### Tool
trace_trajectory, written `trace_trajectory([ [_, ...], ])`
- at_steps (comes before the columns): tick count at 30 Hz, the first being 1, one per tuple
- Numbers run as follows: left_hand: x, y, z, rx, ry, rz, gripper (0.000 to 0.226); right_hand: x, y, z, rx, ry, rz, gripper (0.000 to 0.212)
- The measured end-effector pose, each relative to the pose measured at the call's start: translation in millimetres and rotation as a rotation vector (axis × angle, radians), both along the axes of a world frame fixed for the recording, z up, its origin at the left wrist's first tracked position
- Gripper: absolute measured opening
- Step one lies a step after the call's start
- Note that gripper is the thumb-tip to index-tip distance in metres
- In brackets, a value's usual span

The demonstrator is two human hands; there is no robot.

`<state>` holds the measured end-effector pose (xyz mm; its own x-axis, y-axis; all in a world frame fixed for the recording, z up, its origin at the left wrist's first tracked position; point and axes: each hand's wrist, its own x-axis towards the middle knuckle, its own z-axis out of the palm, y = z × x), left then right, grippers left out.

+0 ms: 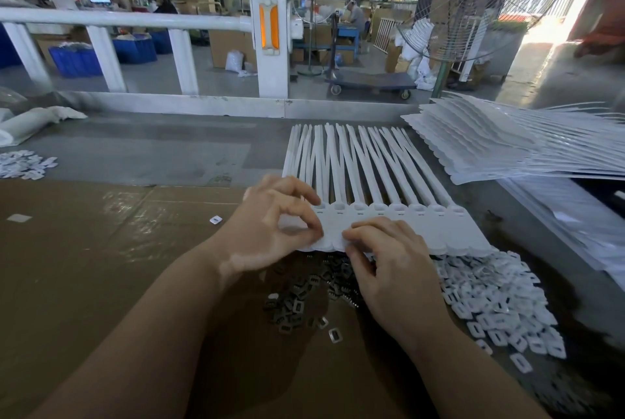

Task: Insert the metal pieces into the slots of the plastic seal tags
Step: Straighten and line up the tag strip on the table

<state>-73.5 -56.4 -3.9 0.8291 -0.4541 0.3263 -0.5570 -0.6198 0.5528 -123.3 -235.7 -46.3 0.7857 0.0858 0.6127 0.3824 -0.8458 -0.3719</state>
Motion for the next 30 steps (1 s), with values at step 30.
trace_trajectory([
  [30, -2, -13, -11, 0.231, 0.022, -0.216, 0.008, -1, -1, -1, 0.014, 0.017, 0.002, 0.007],
])
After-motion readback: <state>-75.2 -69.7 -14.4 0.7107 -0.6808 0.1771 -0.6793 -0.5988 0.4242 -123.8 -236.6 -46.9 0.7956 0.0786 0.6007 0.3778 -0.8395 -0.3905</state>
